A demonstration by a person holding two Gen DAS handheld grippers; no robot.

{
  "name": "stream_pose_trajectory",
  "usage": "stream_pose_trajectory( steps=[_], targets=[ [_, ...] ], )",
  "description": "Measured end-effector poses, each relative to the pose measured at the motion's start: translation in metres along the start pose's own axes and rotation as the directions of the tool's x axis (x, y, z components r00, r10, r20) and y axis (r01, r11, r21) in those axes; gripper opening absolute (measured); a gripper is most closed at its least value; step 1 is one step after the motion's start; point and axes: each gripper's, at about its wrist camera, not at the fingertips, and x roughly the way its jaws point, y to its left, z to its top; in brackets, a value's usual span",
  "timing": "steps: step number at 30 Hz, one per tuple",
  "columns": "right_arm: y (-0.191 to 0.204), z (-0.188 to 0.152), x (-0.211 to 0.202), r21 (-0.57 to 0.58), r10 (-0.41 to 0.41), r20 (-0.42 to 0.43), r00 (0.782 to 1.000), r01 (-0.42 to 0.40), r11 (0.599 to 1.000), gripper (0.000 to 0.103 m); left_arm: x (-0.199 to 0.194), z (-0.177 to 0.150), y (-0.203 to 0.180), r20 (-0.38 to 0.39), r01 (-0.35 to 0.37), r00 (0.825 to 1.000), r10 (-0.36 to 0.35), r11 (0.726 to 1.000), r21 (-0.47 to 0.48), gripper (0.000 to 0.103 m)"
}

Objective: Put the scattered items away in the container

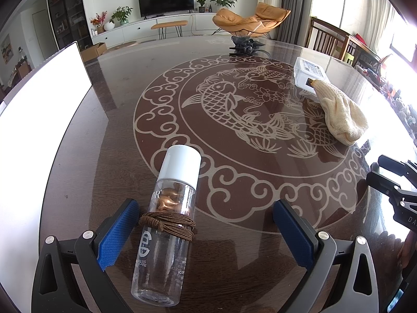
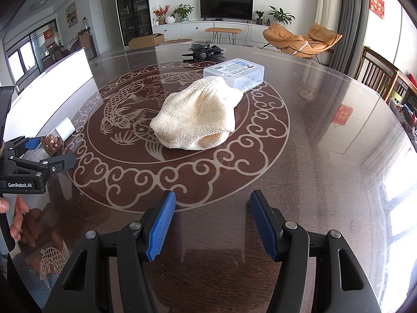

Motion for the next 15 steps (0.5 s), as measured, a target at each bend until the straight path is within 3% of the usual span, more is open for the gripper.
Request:
stream_pose_trajectory(
  steps=[4, 8, 12, 15],
  targets=[
    [-0.015, 0.008, -0.027, 0.079, 0.122, 0.169, 0.978, -0.136, 0.988, 0.06, 0.0, 0.0, 0.0, 0.001, -0.003, 1.0, 0.003, 1.0, -0.001, 0.103],
    [-0.009, 0.051, -0.017, 0.108, 0.182, 0.173, 0.968, -0.203, 0.973, 0.06, 0.0, 0.0, 0.0, 0.001, -0.003, 1.0, 0.003, 1.0, -0.001, 0.103],
    [0.0, 0.073, 0.034, 0.153, 0.111, 0.036, 0.993, -0.115, 0.982, 0.06, 0.001, 0.0, 0.0, 0.0, -0.004, 1.0, 0.004, 1.0, -0.001, 0.103],
    [0.01, 0.076, 0.041, 0.13, 0.058, 0.036, 0.998, -0.063, 0.989, 0.061, 0.0, 0.0, -0.001, -0.001, -0.006, 1.0, 0.006, 1.0, -0.002, 0.103]
  ],
)
